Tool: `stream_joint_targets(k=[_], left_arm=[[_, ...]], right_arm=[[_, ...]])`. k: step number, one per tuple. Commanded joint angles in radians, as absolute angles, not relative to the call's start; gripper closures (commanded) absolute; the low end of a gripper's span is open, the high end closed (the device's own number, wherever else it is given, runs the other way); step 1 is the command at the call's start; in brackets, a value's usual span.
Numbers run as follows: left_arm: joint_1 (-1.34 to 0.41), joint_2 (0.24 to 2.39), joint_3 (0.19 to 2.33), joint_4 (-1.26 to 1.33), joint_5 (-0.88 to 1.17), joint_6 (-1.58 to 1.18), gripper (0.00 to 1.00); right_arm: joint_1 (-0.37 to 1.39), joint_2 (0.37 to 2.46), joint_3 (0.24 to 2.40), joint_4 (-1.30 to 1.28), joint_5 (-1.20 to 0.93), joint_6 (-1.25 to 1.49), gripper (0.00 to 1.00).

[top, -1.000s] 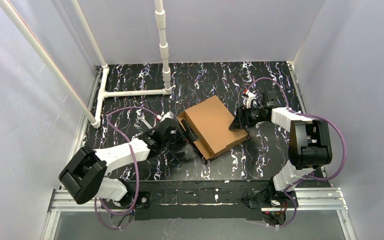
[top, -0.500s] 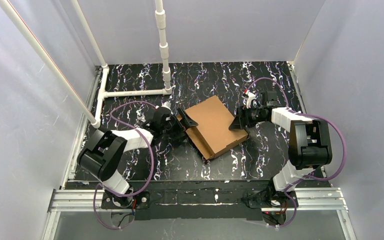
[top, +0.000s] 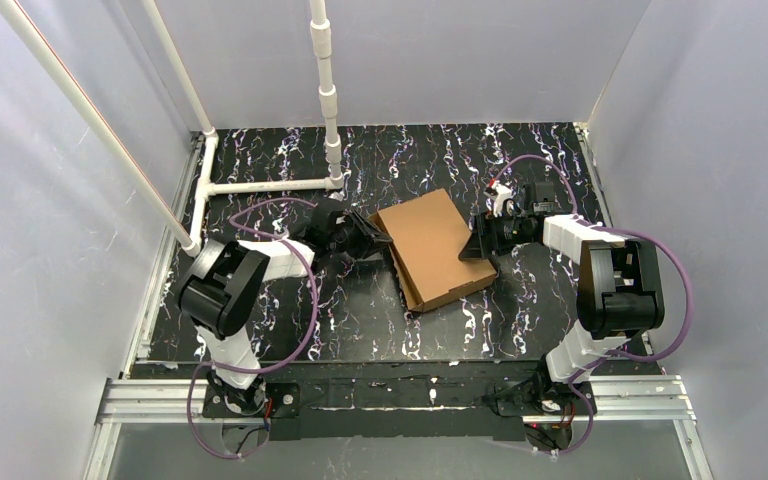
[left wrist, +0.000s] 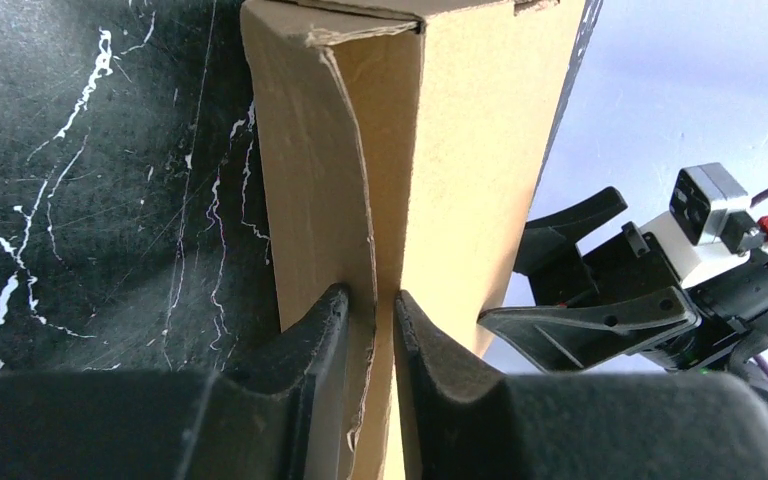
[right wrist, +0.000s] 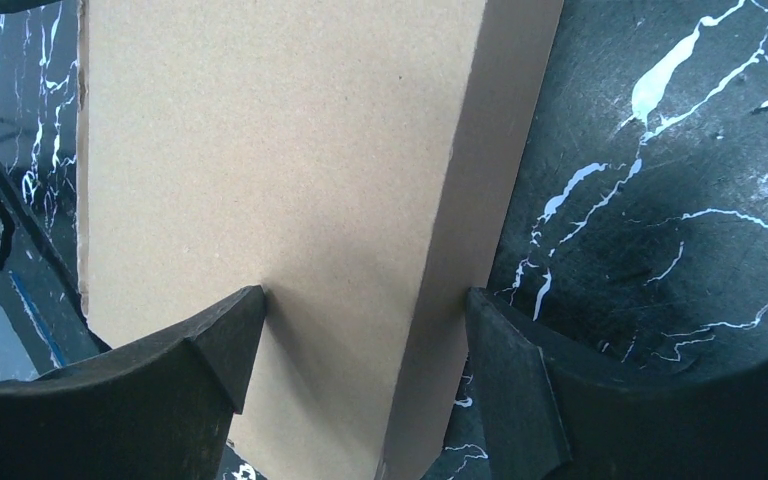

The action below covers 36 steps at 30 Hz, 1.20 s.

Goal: Fold the paper box

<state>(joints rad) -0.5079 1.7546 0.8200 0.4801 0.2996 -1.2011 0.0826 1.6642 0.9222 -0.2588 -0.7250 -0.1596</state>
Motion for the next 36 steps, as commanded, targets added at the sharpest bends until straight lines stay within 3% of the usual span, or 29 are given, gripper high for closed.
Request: stream_joint_targets(k=[1,6,11,15,25,36], left_arm=[[-0.536,1.766,0.872,0.439,0.377,-1.255,0.83],[-0.551,1.731,0.909,0.355,0.356,-1.193,0.78],[-0.55,1.661,0.878,0.309,0.323,-1.087,0.41],[-0.526,1.585,0.818,0.28,0.262,-0.998,0.24],[-0.42,1.67,0.923,0.219,0.268,-0.904,0.19],[-0.419,1.846,1.166,0.055,0.293,-0.839,0.24]], right_arm=[[0.11,1.702,0.919,-0.301,-0.655,-0.202,0.2],[0.11,1.699,0.919,-0.302,-0.653,-0.203,0.2],[0.11,1.692,0.92,-0.304,-0.651,-0.206,0.2],[0.11,1.694,0.92,-0.305,-0.651,-0.208,0.19],[0.11,1.698,0.922,-0.307,-0.653,-0.21,0.19],[0.11,1.705,0.925,-0.309,-0.657,-0.211,0.19]])
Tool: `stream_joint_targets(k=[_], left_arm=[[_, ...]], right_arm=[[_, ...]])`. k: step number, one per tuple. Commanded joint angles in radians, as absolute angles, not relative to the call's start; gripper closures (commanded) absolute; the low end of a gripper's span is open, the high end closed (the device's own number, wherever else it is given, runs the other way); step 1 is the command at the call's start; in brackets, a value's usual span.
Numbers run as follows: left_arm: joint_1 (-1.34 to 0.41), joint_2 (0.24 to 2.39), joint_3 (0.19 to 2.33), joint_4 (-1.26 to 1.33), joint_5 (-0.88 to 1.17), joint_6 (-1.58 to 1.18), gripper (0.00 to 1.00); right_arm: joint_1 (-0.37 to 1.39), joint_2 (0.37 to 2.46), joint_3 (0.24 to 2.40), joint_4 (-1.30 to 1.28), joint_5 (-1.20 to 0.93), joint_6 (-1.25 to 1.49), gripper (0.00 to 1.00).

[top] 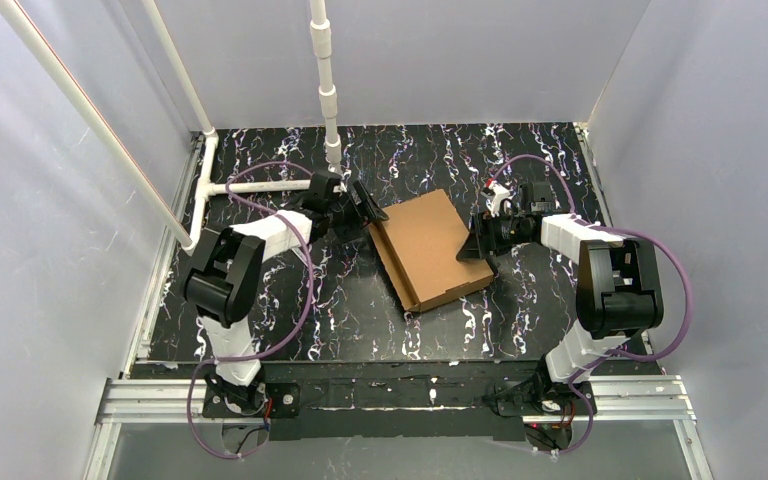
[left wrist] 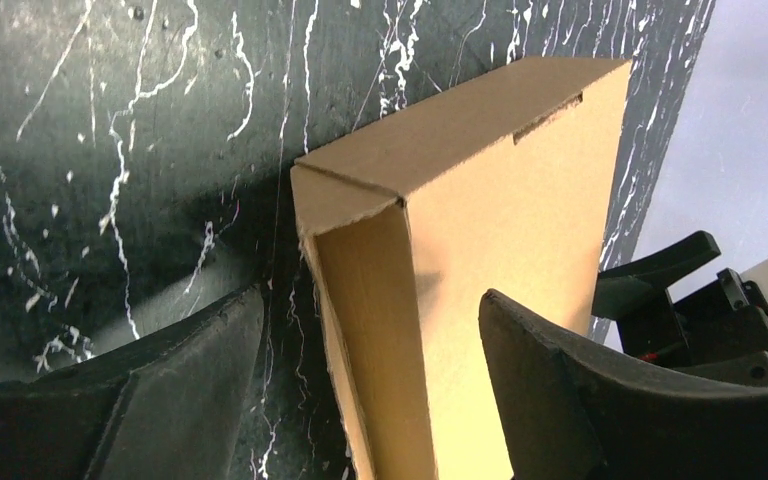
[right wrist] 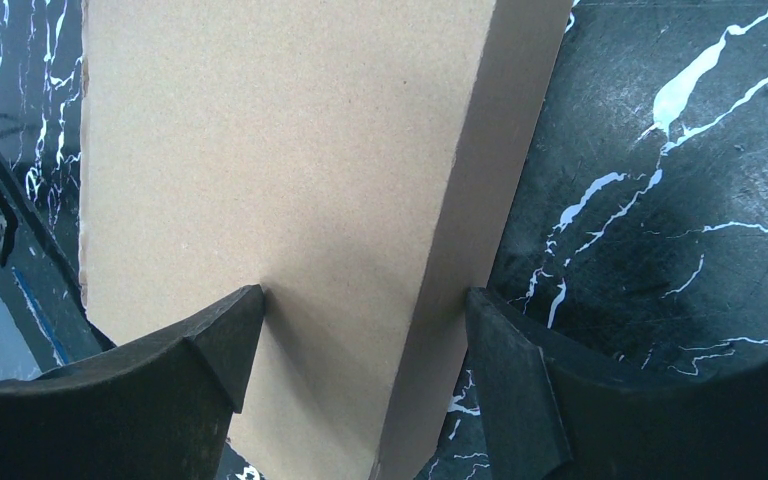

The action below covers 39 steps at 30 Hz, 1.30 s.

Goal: Fold the paper box

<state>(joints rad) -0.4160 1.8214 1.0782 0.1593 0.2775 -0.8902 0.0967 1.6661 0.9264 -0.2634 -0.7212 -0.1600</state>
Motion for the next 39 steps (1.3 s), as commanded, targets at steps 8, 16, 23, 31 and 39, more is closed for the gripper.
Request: stream_joint_targets(k=[8,16,23,31,39], left_arm=[[-0.43,1.903,1.25,0.012,0.319,-0.818,0.57],[-0.456,1.887,1.249,-0.025,0.309,-0.8,1.0],[-0.46,1.804,1.191,-0.01,0.279,-0.775,0.78],[-0.459,1.521,0.975,0.057,0.272,-0.754,0.29],[-0.48,1.281,0.65,0.196,0.356,-0.866,0.5]], right_arm=[[0.124,1.716,0.929,-0.313,-0.651,-0.217,0.19],[0.133,1.719,0.931,-0.318,-0.65,-0.224,0.2],[0.135,1.71,0.936,-0.323,-0.643,-0.23,0.19],[0.135,1.711,0.94,-0.327,-0.647,-0.235,0.18],[0.135,1.708,0.935,-0.328,-0.656,-0.241,0.19]])
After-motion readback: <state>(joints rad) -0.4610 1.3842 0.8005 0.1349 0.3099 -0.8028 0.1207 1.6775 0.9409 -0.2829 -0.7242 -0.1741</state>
